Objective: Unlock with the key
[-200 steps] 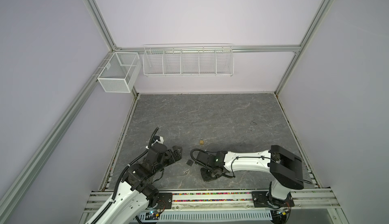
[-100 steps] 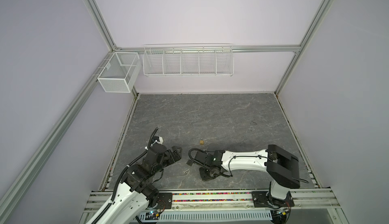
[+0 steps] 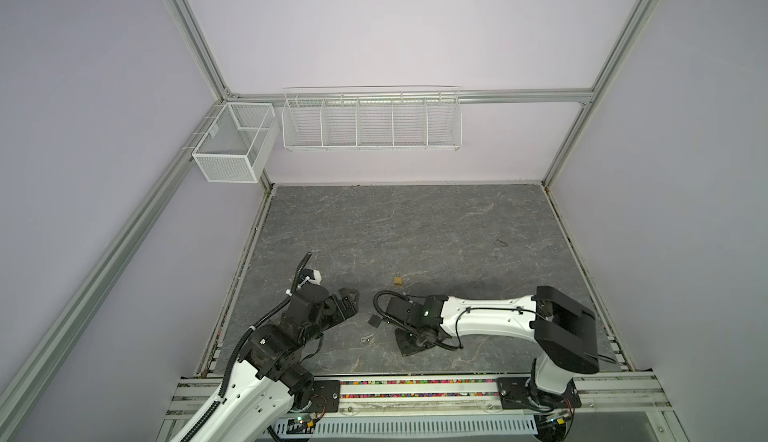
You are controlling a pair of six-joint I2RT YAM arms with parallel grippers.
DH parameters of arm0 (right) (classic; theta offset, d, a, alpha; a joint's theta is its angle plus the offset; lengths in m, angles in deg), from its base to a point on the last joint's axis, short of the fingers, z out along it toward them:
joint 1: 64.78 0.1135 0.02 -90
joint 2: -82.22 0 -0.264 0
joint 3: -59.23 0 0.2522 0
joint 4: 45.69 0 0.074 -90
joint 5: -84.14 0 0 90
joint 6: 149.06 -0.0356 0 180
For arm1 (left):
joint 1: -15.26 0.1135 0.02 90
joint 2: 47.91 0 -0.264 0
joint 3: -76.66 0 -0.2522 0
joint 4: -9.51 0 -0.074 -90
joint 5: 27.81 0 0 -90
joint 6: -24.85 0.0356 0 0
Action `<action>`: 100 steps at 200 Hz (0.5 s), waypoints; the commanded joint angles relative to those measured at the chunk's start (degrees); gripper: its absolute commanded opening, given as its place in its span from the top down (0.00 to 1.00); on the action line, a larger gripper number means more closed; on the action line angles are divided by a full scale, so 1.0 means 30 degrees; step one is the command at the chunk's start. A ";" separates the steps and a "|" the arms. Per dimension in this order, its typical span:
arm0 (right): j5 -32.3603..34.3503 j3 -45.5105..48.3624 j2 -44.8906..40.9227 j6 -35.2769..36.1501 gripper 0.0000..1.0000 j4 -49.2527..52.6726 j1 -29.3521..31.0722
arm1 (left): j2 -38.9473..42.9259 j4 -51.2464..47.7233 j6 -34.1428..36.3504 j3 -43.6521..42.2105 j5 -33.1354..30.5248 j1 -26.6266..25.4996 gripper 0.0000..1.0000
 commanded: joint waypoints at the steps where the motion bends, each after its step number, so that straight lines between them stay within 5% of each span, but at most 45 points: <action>1: 0.0545 0.0479 -0.1021 0.0327 0.94 0.0067 -0.0121 | 0.0191 -0.0203 -0.0493 0.0089 -0.0070 -0.0060 0.01; 100: 0.1004 0.1307 -0.3275 0.1748 0.94 -0.1087 -0.1163 | -0.0368 0.1390 -0.3057 0.0565 0.2293 -0.0060 0.01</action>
